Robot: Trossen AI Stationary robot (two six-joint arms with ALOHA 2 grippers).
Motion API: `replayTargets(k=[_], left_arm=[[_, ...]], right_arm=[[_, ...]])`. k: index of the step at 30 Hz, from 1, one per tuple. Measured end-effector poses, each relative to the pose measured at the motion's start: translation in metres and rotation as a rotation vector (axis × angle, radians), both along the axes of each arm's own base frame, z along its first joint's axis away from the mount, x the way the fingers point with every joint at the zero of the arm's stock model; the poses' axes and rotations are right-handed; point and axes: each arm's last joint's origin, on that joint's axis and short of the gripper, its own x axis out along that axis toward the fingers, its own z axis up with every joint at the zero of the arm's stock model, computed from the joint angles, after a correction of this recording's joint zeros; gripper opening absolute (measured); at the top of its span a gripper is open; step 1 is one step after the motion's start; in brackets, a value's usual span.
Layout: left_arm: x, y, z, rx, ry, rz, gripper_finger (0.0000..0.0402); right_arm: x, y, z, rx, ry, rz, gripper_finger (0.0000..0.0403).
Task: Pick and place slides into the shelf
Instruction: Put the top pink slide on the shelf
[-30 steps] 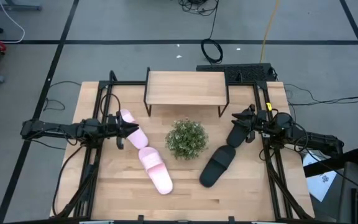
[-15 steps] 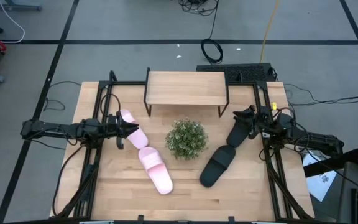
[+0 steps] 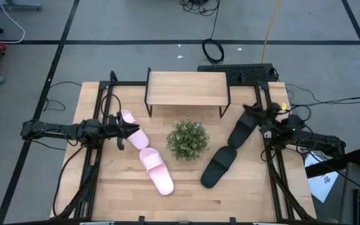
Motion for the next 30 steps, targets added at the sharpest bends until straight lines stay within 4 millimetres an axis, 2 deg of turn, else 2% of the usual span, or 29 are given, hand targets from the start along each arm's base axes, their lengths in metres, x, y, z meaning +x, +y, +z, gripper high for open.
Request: replayTargets(k=[5,10,16,22,26,30], left_arm=[[0.000,0.000,0.000,-0.032,-0.009,0.001,0.0063],[0.000,0.001,0.011,-0.092,-0.132,0.031,0.0063],[-0.007,0.002,0.039,-0.247,-0.461,0.007,0.0063],[-0.018,0.002,0.060,-0.279,-0.705,-0.018,0.0063],[-0.024,0.003,0.076,-0.270,-0.792,-0.023,0.0063],[-0.027,0.002,0.109,-0.185,-0.772,-0.018,0.0063]], right_arm=[[-0.012,0.002,0.017,-0.087,-0.193,-0.070,0.0148],[-0.018,0.003,0.022,-0.130,-0.257,-0.097,0.0148],[-0.018,0.003,0.023,-0.135,-0.261,-0.101,0.0148],[-0.020,0.004,0.025,-0.153,-0.289,-0.111,0.0148],[-0.023,0.004,0.027,-0.166,-0.316,-0.119,0.0148],[-0.023,0.004,0.027,-0.167,-0.315,-0.119,0.0148]])
